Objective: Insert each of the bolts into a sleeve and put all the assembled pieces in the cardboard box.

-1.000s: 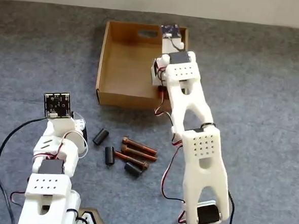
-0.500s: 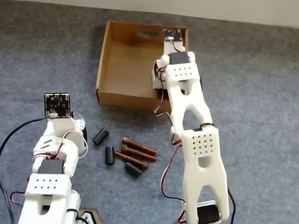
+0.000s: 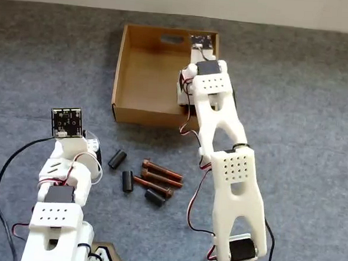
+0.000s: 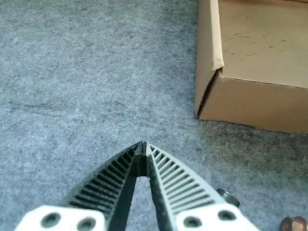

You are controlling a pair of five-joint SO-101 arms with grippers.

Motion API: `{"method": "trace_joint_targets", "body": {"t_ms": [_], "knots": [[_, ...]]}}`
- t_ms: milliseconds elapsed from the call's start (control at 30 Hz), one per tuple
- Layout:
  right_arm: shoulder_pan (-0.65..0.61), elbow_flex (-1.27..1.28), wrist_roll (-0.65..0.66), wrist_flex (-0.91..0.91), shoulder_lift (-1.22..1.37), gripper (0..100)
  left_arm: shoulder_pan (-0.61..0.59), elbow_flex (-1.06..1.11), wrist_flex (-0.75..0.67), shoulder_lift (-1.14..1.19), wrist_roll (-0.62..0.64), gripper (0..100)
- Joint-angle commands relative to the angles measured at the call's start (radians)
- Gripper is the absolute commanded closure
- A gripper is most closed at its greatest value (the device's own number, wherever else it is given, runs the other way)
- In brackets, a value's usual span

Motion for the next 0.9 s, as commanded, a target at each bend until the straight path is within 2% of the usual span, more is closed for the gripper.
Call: {"method": "trace_joint_targets", "body": {"t_ms": [0, 200, 367, 433, 567, 733, 867], "knots": [[0.004, -0.044, -0.006, 0.004, -0.021, 99.3, -0.002, -0.007, -0.017, 0.001, -0.009, 98], [0.002, -0.047, -0.006, 0.005, -0.021, 98.3, -0.002, -0.007, -0.017, 0.001, -0.009, 98], [0.002, -0.053, -0.006, 0.001, -0.022, 84.3, -0.002, -0.007, -0.017, 0.001, -0.009, 98], [0.002, -0.053, -0.006, -0.001, -0.025, 83.0, -0.002, -0.007, -0.017, 0.001, -0.009, 98], [0.005, -0.071, -0.005, 0.001, -0.031, 83.3, -0.002, -0.007, -0.017, 0.001, -0.009, 98], [0.010, -0.249, -0.005, 0.074, -0.030, 84.0, -0.002, -0.007, -0.017, 0.001, -0.009, 98], [0.010, -0.458, -0.005, 0.166, -0.030, 99.5, -0.002, -0.007, -0.017, 0.001, -0.009, 98]]}}
